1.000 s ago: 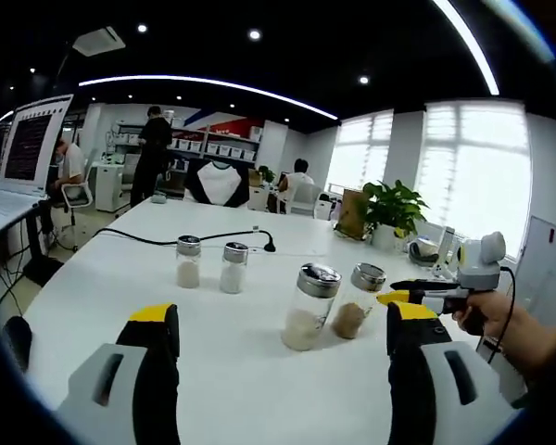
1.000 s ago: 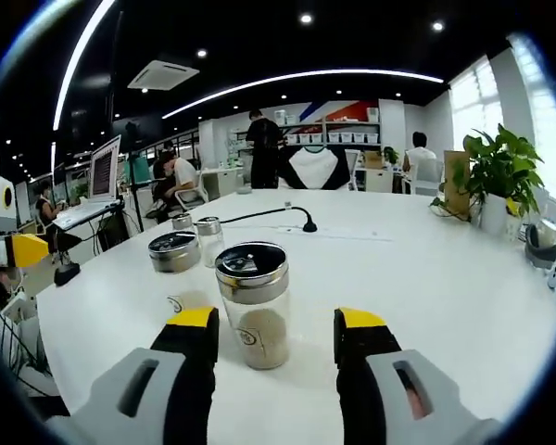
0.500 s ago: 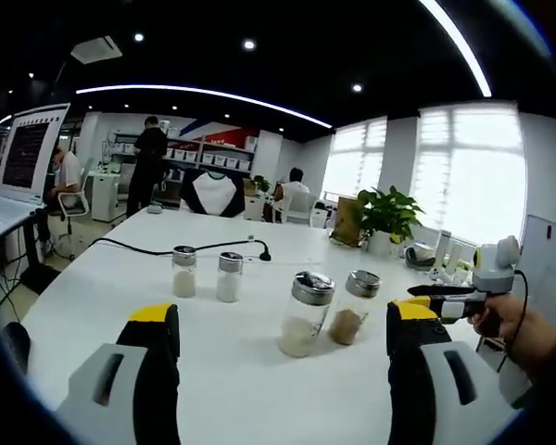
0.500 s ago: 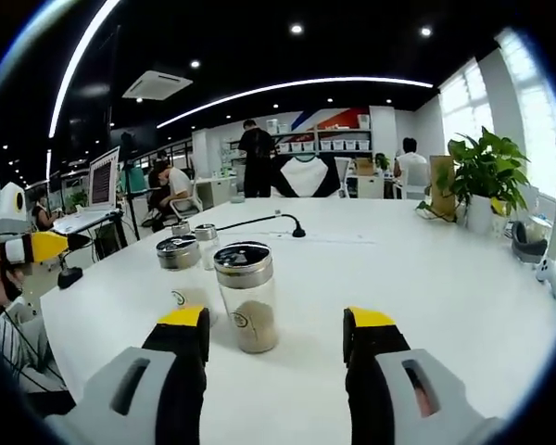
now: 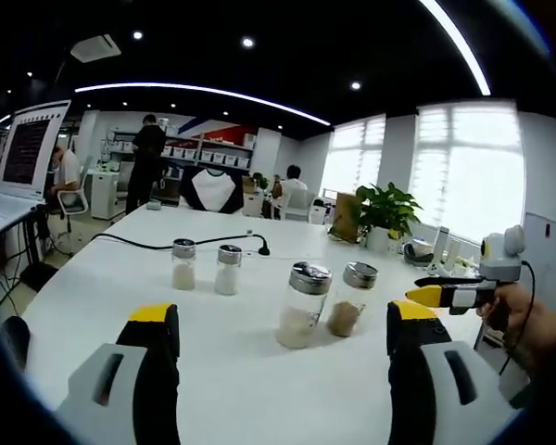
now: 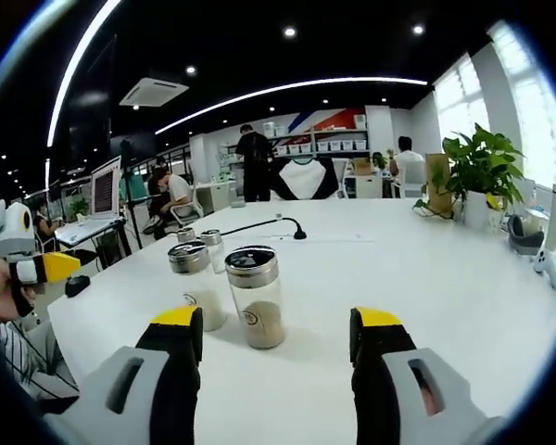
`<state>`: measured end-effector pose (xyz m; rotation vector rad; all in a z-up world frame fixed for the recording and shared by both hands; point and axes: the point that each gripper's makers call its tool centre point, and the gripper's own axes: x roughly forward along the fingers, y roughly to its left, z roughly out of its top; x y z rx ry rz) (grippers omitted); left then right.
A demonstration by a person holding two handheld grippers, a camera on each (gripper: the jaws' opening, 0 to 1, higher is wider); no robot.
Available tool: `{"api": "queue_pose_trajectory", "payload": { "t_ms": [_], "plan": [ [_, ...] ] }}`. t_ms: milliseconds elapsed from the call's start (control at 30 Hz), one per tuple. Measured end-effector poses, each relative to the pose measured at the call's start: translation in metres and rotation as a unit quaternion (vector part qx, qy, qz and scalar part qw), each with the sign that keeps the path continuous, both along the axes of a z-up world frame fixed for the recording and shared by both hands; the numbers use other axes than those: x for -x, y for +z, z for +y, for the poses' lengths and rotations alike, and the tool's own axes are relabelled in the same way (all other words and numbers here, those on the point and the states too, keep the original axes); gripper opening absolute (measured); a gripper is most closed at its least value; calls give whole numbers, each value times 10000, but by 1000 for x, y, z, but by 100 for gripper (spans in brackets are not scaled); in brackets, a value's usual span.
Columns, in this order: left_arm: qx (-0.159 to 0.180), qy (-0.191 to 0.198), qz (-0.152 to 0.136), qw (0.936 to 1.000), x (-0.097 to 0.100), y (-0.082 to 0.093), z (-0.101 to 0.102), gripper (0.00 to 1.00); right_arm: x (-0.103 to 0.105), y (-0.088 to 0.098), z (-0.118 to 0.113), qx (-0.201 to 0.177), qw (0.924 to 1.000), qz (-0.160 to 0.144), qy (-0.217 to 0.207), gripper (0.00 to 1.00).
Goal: Rotate the seasoning bottle until the label or dispensing opening points toward the visible target arrow and the bottle remains upright within the marked orientation range
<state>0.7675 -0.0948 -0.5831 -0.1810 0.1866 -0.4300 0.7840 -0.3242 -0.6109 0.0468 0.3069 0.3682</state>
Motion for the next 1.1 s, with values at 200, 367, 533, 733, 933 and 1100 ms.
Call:
{"api": "queue_pose_trajectory", "payload": {
  "t_ms": [200, 367, 533, 733, 933, 1100],
  "plan": [
    [-88, 35, -27, 10000, -1, 1, 4, 99, 1, -11, 2, -104, 9997, 193, 46, 67],
    [-79, 65, -22, 9999, -4, 3, 6, 99, 2, -11, 1, -65, 9998, 187, 53, 67],
    [-34, 58, -46, 10000, -10, 8, 6, 99, 4, -16, 3, 17, 9995, 277, 131, 67],
    [-70, 137, -88, 9998, -24, 15, 14, 98, 5, -19, 2, 55, 9994, 317, 149, 68],
    [19, 228, -92, 9997, -44, 20, 20, 98, 5, -19, 0, 85, 9993, 347, 124, 68],
    [-42, 188, -117, 9997, -60, 23, 18, 98, 6, -18, -1, 102, 9993, 349, 110, 69]
  ]
}}
